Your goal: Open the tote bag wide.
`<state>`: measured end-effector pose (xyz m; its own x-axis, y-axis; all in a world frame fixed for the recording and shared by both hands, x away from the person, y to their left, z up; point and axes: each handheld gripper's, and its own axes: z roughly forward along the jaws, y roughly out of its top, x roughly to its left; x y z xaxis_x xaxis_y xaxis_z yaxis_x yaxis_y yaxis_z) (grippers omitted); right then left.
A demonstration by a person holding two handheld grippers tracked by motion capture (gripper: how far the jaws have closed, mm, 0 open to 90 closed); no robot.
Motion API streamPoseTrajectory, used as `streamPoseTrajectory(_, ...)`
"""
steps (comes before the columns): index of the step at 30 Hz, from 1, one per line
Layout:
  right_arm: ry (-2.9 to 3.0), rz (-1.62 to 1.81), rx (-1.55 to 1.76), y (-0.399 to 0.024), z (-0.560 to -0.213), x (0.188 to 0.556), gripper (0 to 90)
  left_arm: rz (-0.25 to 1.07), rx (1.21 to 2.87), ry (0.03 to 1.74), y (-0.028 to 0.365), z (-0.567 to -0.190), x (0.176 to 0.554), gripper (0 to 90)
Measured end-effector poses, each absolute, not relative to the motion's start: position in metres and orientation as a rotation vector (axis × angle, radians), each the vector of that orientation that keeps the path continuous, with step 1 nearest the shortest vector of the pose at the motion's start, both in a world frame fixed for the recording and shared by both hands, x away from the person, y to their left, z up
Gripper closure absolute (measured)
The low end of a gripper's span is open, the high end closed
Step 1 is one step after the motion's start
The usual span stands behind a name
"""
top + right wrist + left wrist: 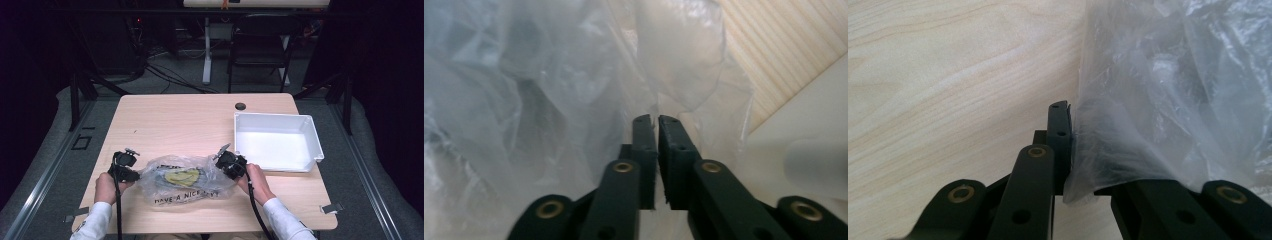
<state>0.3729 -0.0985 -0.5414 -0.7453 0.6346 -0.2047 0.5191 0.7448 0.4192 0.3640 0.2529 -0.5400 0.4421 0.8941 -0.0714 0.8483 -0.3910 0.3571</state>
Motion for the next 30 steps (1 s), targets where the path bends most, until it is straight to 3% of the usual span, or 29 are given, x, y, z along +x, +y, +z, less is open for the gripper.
streamPoseTrajectory(7,2.589,0.679,0.924,-0.111,-0.505,0.364,60.8,0.173,2.343,1.478,0.257,-0.538,0.362,79.4)
streamPoseTrajectory(14,2.530,0.962,0.872,-0.116,-0.466,0.341,50.8,0.137,2.315,1.460,0.256,-0.533,0.360,77.3)
streamPoseTrajectory(17,2.598,1.011,0.802,-0.102,-0.467,0.333,46.6,0.120,2.311,1.449,0.254,-0.532,0.359,76.9)
streamPoseTrajectory(22,2.713,0.906,0.760,-0.080,-0.497,0.339,39.4,0.100,2.311,1.430,0.252,-0.531,0.356,76.6)
streamPoseTrajectory(25,2.750,0.827,0.760,-0.076,-0.510,0.343,47.5,0.094,2.320,1.418,0.252,-0.531,0.355,76.6)
streamPoseTrajectory(30,2.764,0.833,0.732,-0.079,-0.511,0.341,74.4,0.089,2.312,1.417,0.253,-0.531,0.354,76.6)
